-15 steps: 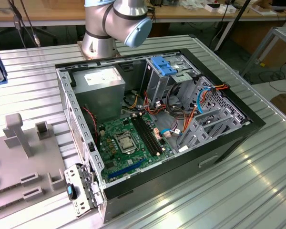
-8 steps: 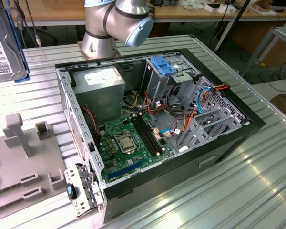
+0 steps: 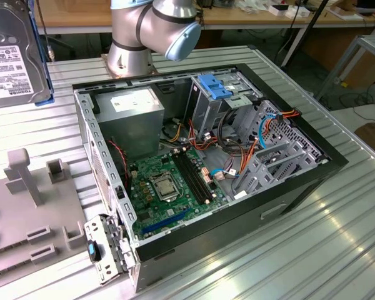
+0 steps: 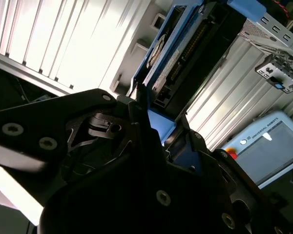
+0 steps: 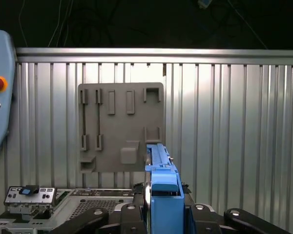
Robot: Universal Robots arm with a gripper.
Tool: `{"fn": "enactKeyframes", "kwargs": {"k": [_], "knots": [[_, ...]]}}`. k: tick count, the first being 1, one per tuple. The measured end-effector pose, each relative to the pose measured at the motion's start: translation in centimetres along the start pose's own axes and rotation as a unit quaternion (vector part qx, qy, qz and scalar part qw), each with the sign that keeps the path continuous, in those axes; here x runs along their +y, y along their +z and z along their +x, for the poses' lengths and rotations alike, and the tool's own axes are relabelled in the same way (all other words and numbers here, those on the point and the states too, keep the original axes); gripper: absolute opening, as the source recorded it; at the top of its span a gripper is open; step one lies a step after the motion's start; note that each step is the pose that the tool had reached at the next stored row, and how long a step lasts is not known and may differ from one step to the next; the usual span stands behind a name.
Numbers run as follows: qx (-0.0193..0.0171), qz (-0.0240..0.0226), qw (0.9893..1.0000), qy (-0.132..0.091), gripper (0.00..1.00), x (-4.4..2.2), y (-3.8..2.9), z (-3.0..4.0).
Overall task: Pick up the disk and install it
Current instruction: 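Pick up the disk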
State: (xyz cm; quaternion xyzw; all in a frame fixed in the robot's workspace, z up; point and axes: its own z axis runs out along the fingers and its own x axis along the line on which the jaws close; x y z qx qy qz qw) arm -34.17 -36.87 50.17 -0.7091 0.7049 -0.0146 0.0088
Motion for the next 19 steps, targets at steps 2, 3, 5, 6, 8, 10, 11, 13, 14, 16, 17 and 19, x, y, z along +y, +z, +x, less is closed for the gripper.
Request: {"fn": "enactKeyframes", "kwargs": {"k": [2,3,5,6,8,10,11,13,14,16,17,19], "knots": [[0.0,-0.0001,1.0,0.0,0.37,-0.68,0.02,0.0],[0.0,-0.0001,1.0,0.0,0.37,-0.88,0.03,0.0],[0.0,0.0,1.0,0.0,0.37,-1.33,0.04,0.01],[0.0,0.0,1.0,0.0,0.37,-1.52,0.05,0.01],[0.0002,0.0,1.0,0.0,0.37,-2.02,0.06,0.01],[0.0006,-0.0001,1.0,0.0,0.37,-2.85,0.09,0.02],[0.0009,0.0,1.0,0.0,0.37,-3.33,0.11,0.02],[0.0012,0.0,1.0,0.0,0.37,-3.91,0.13,0.02],[0.0016,0.0,1.0,0.0,0.37,-4.41,0.14,0.03],[0.0022,0.0,1.0,0.0,0.37,-5.0,0.16,0.08],[0.0024,0.0,1.0,0.0,0.37,-5.3,0.18,0.16],[0.0024,0.0,1.0,0.0,0.37,-5.66,0.2,0.35]]}}
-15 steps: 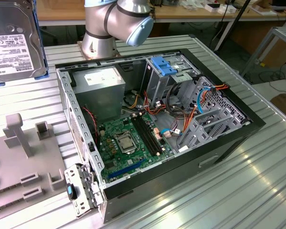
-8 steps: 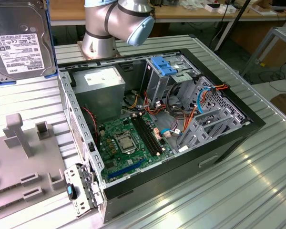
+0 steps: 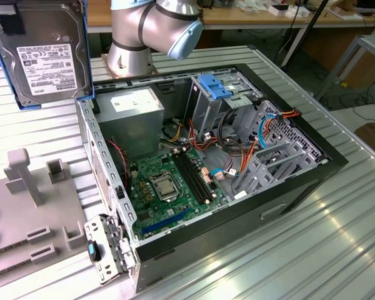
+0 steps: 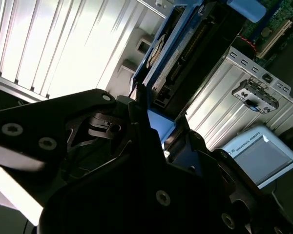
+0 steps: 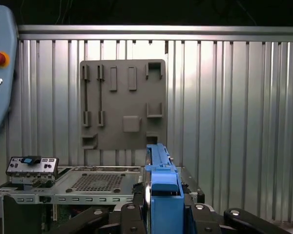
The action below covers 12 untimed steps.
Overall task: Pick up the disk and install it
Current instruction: 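Pick up the disk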
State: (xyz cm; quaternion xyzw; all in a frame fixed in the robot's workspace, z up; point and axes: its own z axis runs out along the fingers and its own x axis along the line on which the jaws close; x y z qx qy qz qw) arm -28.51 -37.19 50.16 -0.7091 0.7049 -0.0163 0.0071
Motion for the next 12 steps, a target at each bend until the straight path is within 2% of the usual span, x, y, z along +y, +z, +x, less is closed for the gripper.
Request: {"fn": "enactKeyframes", "kwargs": {"k": [7,12], "knots": [[0.0,0.0,1.0,0.001,0.37,-0.82,0.11,1.19],[0.0001,0.0,1.0,0.001,0.37,-2.35,0.24,1.31]]}}
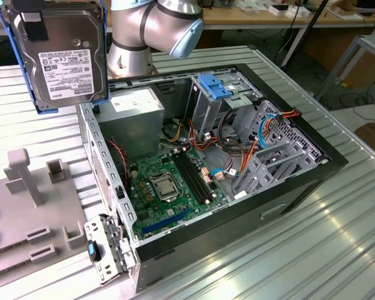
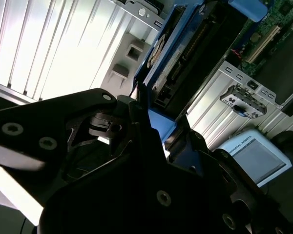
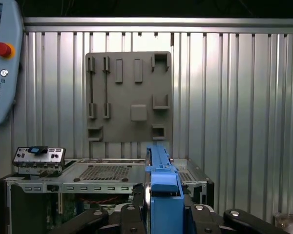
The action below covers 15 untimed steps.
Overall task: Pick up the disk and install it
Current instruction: 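Pick up the disk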
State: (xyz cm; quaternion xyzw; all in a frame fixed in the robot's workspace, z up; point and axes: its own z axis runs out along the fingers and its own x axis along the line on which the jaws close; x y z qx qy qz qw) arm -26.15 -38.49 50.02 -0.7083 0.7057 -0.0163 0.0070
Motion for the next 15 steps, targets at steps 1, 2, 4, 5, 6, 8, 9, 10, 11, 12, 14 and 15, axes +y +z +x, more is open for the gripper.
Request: {"fn": "enactKeyframes", "kwargs": {"k": [1,2,4,5,6,8,9,10,11,12,14,15], "knots": [[0.0,0.0,1.0,0.0,0.37,-0.33,0.01,0.0],[0.0001,-0.0001,1.0,0.0,0.37,-0.77,0.03,0.0],[0.0,0.0,1.0,0.001,0.37,-2.13,0.09,0.01],[0.0001,0.0,1.0,0.001,0.37,-2.68,0.1,0.01],[0.0003,0.0,1.0,0.001,0.37,-3.26,0.12,0.01],[0.0008,0.0,1.0,0.002,0.37,-4.6,0.17,0.01],[0.0009,0.0,1.0,0.002,0.37,-5.13,0.18,0.01],[0.001,0.0,1.0,0.002,0.37,-5.78,0.2,0.02],[0.001,0.0,1.0,0.002,0.37,-6.6,0.23,0.02],[0.001,0.0,1.0,0.003,0.37,-7.12,0.25,0.02],[0.001,0.0,1.0,0.003,0.37,-8.11,0.29,0.03],[0.0012,-0.0001,1.0,0.004,0.37,-8.61,0.3,0.03]]}}
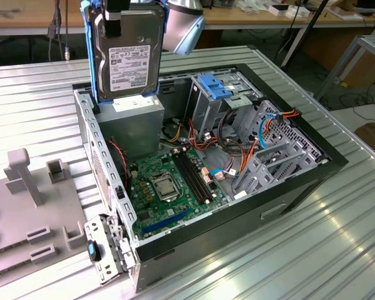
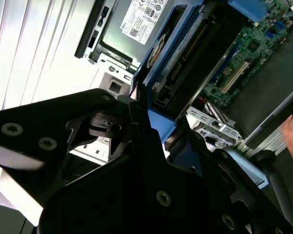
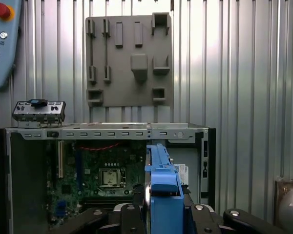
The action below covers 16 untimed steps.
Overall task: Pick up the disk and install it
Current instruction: 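Pick up the disk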
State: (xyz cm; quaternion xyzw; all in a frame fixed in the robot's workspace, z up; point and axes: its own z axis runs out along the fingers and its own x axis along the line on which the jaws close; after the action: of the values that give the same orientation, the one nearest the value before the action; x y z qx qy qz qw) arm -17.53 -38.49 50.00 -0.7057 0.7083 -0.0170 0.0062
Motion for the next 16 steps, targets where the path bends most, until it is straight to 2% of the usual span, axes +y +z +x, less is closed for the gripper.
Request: {"fn": "enactKeyframes", "kwargs": {"k": [3,5,7,11,13,16], "knots": [[0.0003,0.0,1.0,0.001,0.37,-0.5,0.03,0.19],[0.0006,0.0,1.0,0.003,0.37,-1.03,0.08,0.75],[0.0007,0.0,1.0,0.003,0.37,-1.28,0.11,0.86],[0.0021,0.0,1.0,0.004,0.37,-3.5,0.28,0.9],[0.0057,0.0,1.0,0.004,0.37,-3.85,0.34,1.09],[0.0087,0.0,1.0,0.004,0.37,-3.99,0.47,1.95]]}}
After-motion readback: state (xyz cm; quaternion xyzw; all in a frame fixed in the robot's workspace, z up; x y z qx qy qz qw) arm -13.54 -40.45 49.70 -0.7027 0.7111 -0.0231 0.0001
